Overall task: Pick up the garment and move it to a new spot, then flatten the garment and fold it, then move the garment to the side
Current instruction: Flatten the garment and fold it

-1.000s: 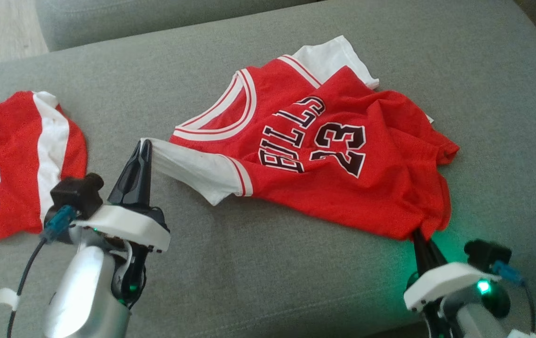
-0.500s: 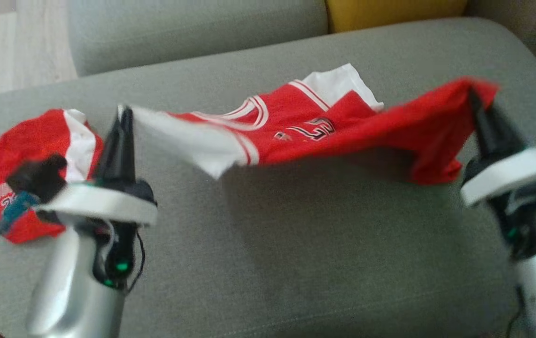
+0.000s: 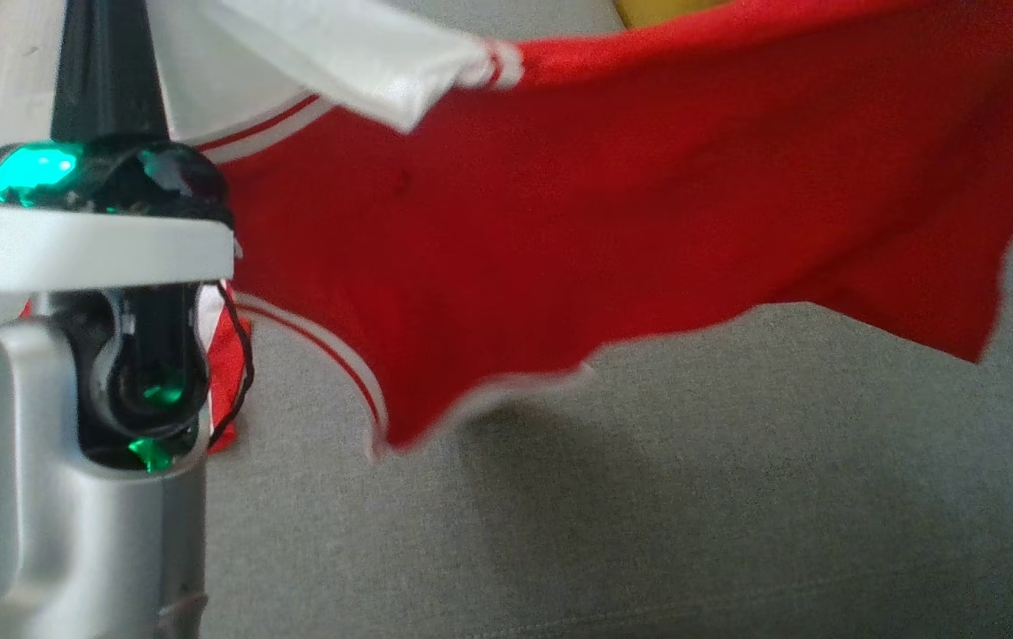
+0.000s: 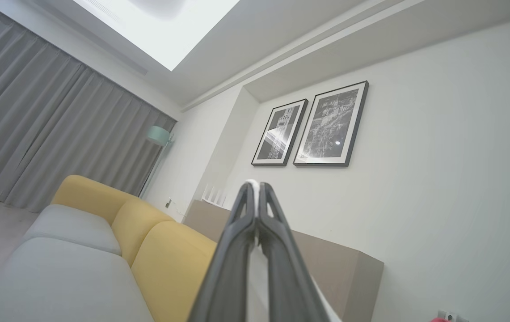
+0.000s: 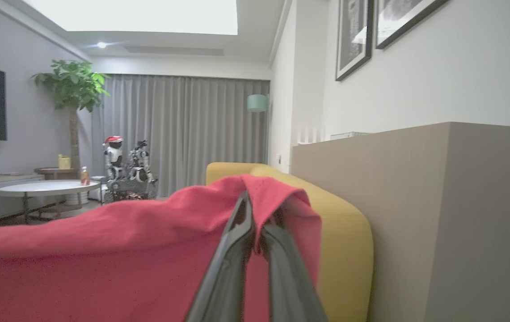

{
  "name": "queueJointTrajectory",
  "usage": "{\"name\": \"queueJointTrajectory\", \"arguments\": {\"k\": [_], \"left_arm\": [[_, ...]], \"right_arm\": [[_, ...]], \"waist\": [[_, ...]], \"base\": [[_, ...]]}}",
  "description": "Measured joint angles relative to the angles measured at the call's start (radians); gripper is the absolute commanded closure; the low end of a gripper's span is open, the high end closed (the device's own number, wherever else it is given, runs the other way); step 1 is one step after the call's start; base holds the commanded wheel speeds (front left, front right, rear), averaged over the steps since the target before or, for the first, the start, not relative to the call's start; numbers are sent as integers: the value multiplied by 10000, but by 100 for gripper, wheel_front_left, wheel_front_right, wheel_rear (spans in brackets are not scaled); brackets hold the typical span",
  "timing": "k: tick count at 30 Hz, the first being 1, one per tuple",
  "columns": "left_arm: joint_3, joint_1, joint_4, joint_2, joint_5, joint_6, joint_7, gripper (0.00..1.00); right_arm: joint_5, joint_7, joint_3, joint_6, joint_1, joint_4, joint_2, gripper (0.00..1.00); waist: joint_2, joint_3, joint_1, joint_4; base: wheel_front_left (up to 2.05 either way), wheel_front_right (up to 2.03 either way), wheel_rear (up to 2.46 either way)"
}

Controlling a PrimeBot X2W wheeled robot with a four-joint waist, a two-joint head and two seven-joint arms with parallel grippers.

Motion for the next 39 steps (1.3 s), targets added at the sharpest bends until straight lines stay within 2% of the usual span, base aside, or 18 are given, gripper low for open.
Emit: {"name": "queueJointTrajectory", "arguments": {"k": [3,7,10,12,15,20,24,27,32,39], "left_arm": [[-46,-165,-512,-17,4,477,477,100],[-94,-690,-583,92,288,813,999,100],[50,-1708,397,88,-117,1120,1605,100],[82,-2057,744,86,-215,1183,1693,100],[125,-3581,1996,127,-184,1160,1787,100],[194,-6949,4397,481,393,727,1218,100],[474,-9261,6188,548,692,531,81,100],[581,-10226,7265,497,711,249,-765,100],[293,-10296,8529,322,882,-284,-1546,100],[-192,-9218,9283,276,1051,-976,-1973,100]], "right_arm": [[-364,614,-355,0,-8,-585,184,100],[-391,1434,-527,0,-205,-779,487,100],[-21,1977,-755,0,-832,-228,825,100],[10,2036,-769,0,-1104,-2,826,100],[324,2098,-895,0,-2407,984,978,100],[293,1235,-767,0,-5525,3091,974,100],[176,-514,-558,0,-7926,4780,857,100],[253,-2015,-324,0,-9036,5898,660,100],[1007,-3630,-35,0,-9170,7659,502,100],[2602,-4105,838,0,-7637,9196,403,100]], "waist": [[0,16,0,-20],[0,242,0,-58],[0,720,0,-92],[0,904,0,-96],[0,1624,0,-107],[0,3097,2,-96],[-1,4231,3,-26],[-1,4909,4,112],[-1,5433,4,600],[-1,5481,2,1024]], "base": [[0,0,0],[0,0,0],[0,0,0],[0,0,0],[0,0,0],[0,0,0],[0,0,0],[0,0,0],[0,0,0],[0,0,0]]}}
